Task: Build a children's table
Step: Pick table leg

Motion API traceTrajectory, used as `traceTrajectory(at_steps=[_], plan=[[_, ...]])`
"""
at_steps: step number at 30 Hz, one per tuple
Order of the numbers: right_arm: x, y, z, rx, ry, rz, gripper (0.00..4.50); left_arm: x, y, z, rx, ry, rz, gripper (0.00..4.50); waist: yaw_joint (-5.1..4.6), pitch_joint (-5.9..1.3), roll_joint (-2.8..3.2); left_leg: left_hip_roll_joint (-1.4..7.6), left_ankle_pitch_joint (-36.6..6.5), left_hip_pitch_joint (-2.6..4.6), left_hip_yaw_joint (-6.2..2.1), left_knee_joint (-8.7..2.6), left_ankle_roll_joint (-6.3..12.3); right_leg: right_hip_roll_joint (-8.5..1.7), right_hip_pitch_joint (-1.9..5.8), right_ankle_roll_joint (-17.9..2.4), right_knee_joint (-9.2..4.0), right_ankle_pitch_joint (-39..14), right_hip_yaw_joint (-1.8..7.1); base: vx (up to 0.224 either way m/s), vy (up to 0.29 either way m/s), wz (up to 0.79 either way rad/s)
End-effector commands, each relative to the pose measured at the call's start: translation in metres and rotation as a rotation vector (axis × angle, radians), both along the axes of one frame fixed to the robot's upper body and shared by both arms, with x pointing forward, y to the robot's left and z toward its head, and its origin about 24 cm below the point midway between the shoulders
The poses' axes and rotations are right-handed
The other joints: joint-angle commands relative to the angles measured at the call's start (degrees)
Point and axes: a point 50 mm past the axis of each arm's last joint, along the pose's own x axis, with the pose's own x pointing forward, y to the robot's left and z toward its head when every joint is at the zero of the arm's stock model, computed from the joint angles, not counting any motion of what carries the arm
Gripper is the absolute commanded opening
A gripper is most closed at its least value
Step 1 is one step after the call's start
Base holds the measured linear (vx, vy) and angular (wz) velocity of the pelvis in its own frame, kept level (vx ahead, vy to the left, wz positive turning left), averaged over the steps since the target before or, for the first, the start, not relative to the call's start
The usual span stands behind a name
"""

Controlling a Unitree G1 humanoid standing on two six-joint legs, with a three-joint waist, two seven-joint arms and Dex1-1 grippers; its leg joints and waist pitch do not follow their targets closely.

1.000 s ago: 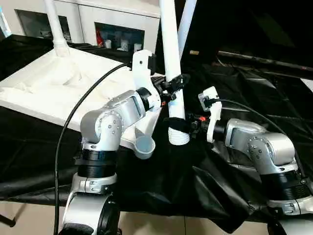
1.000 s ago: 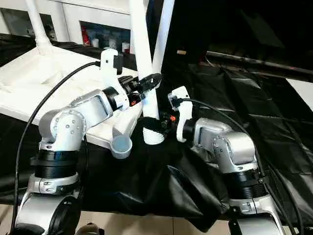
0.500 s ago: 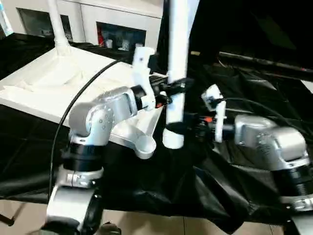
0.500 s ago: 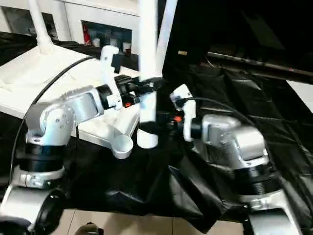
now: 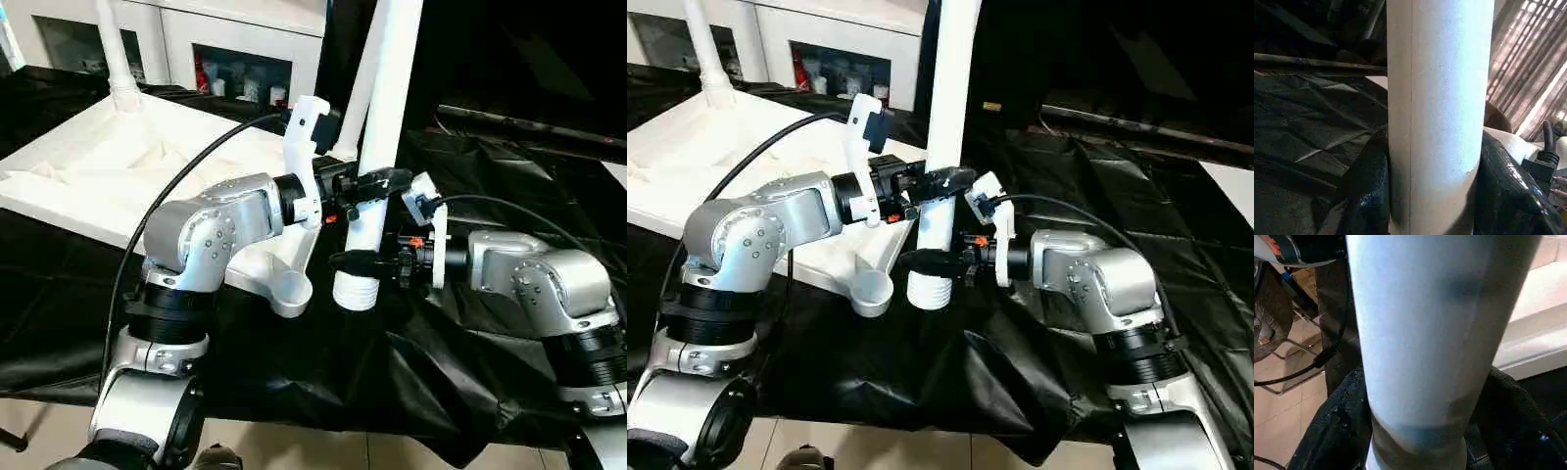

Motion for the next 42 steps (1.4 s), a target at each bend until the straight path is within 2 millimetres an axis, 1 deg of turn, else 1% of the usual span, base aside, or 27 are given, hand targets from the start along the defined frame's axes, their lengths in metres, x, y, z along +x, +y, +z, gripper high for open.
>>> traceTrajectory(at_steps=[1, 4, 5, 9, 10, 11, 14, 15, 19, 27, 29, 36, 37, 38, 39, 41, 42], plan=[[0.002, -0.004, 0.000, -0.017, 0.013, -0.016, 2.89, -0.004, -0.007, 0.007, -0.015, -0.026, -0.050, 1.88, -0.06, -4.32, 0.08, 1.04, -8.7, 1.26, -0.11, -3.93, -3.35, -3.13, 2.88, -7.8, -3.65, -12.3, 1.62, 0.000, 0.000, 0.00], [0.002, -0.004, 0.000, -0.017, 0.016, -0.019, 2.89, -0.004, -0.007, 0.008, -0.018, -0.026, -0.049, 1.88, -0.06, -4.34, 0.04, 1.03, -8.4, 1.23, -0.10, -3.90, -3.27, -3.13, 2.93, -8.0, -3.57, -11.9, 1.63, 0.000, 0.000, 0.00], [0.002, -0.004, 0.000, -0.011, 0.021, -0.021, 2.72, -0.005, -0.007, 0.008, -0.022, -0.026, -0.057, 1.88, -0.06, -4.33, 0.06, 1.02, -8.4, 1.22, -0.11, -3.92, -3.25, -3.12, 2.95, -7.9, -3.58, -12.0, 1.61, 0.000, 0.000, 0.00], [0.003, -0.004, 0.000, 0.000, 0.028, -0.027, 2.54, -0.006, -0.008, 0.008, -0.023, -0.026, -0.064, 1.88, -0.09, -4.34, 0.01, 1.03, -8.3, 1.27, -0.07, -3.88, -3.15, -3.11, 2.89, -8.1, -3.57, -11.8, 1.61, 0.000, 0.000, 0.00], [0.003, -0.004, 0.000, 0.003, 0.030, -0.029, 2.32, -0.006, -0.008, 0.008, -0.024, -0.026, -0.064, 1.88, -0.09, -4.36, 0.03, 1.04, -8.3, 1.28, -0.08, -3.88, -3.14, -3.15, 2.92, -8.1, -3.57, -11.9, 1.60, 0.000, 0.000, 0.00], [0.003, -0.004, 0.000, 0.004, 0.031, -0.029, 2.22, -0.006, -0.008, 0.008, -0.026, -0.026, -0.063, 1.88, -0.11, -4.32, -0.03, 1.05, -8.4, 1.30, -0.07, -3.88, -3.08, -3.12, 2.86, -8.0, -3.62, -12.3, 1.60, 0.000, 0.000, 0.00], [0.004, -0.004, -0.001, 0.009, 0.037, -0.033, 2.11, -0.004, -0.007, 0.009, -0.030, -0.025, -0.052, 1.88, -0.08, -4.34, -0.02, 1.03, -8.3, 1.25, -0.08, -3.86, -3.11, -3.16, 2.87, -7.7, -3.68, -12.8, 1.60, 0.000, 0.000, 0.00], [0.004, -0.004, -0.001, 0.010, 0.039, -0.035, 1.97, -0.004, -0.007, 0.009, -0.030, -0.025, -0.050, 1.88, -0.07, -4.31, -0.11, 1.05, -8.4, 1.24, -0.08, -3.87, -3.13, -3.16, 2.83, -7.6, -3.69, -13.2, 1.59, 0.000, 0.000, 0.00], [0.005, -0.004, -0.002, 0.013, 0.040, -0.046, 1.93, -0.003, -0.004, 0.009, -0.034, -0.025, -0.036, 1.87, -0.07, -4.35, -0.06, 1.03, -8.5, 1.26, -0.11, -3.86, -3.27, -3.17, 2.78, -7.3, -3.74, -13.5, 1.56, 0.000, 0.000, 0.00], [0.008, -0.003, 0.000, 0.031, 0.031, -0.066, 1.92, 0.000, 0.003, 0.012, -0.047, -0.026, 0.002, 1.87, -0.07, -4.40, 0.22, 1.05, -8.6, 1.31, -0.15, -3.90, -3.54, -3.12, 2.79, -7.8, -3.57, -12.2, 1.56, 0.000, 0.000, 0.00], [0.009, -0.004, 0.000, 0.032, 0.030, -0.069, 1.92, 0.000, 0.005, 0.012, -0.052, -0.026, 0.005, 1.87, -0.02, -4.41, 0.11, 1.02, -8.4, 1.26, -0.15, -3.91, -3.52, -3.12, 2.88, -7.9, -3.52, -11.8, 1.54, 0.000, 0.000, 0.00], [0.009, -0.004, 0.000, 0.029, 0.024, -0.069, 1.92, -0.001, 0.005, 0.011, -0.033, -0.039, 0.013, 1.86, 0.01, -4.43, 0.20, 1.02, -8.4, 1.33, -0.14, -3.88, -3.54, -3.13, 2.86, -7.9, -3.51, -11.7, 1.56, 0.000, 0.000, 0.00], [0.009, -0.004, 0.000, 0.033, 0.018, -0.070, 1.92, 0.000, 0.005, 0.012, -0.049, -0.038, 0.020, 2.21, 0.01, -4.41, 0.18, 1.02, -8.5, 1.31, -0.12, -3.89, -3.54, -3.12, 2.85, -8.0, -3.52, -11.6, 1.56, 0.000, 0.000, 0.00], [0.010, -0.004, 0.001, 0.036, 0.014, -0.071, 1.92, 0.001, 0.005, 0.013, -0.062, -0.036, 0.024, 2.42, 0.01, -4.41, 0.16, 1.01, -8.6, 1.31, -0.10, -3.87, -3.53, -3.14, 2.85, -8.0, -3.55, -11.7, 1.57, 0.000, 0.000, 0.00], [0.010, -0.003, 0.001, 0.045, 0.004, -0.073, 1.92, 0.003, 0.006, 0.014, -0.085, -0.027, 0.024, 2.56, 0.06, -4.40, 0.54, 1.02, -8.7, 1.34, -0.17, -3.90, -3.63, -3.16, 2.85, -8.1, -3.49, -11.7, 1.58, 0.000, 0.000, 0.00], [0.010, -0.002, 0.002, 0.060, -0.008, -0.080, 1.92, 0.005, 0.008, 0.018, -0.124, -0.042, 0.041, 2.59, 0.04, -4.42, 0.32, 0.91, -9.0, 1.25, -0.11, -3.85, -3.65, -3.19, 2.86, -8.2, -3.68, -11.9, 1.56, 0.000, 0.000, 0.00], [0.011, -0.001, 0.003, 0.072, -0.016, -0.086, 1.92, 0.007, 0.010, 0.021, -0.159, -0.060, 0.060, 2.73, 0.04, -4.47, 0.33, 0.93, -9.0, 1.25, -0.14, -3.86, -3.71, -3.19, 2.92, -8.3, -3.61, -11.8, 1.54, 0.000, 0.000, 0.00]])
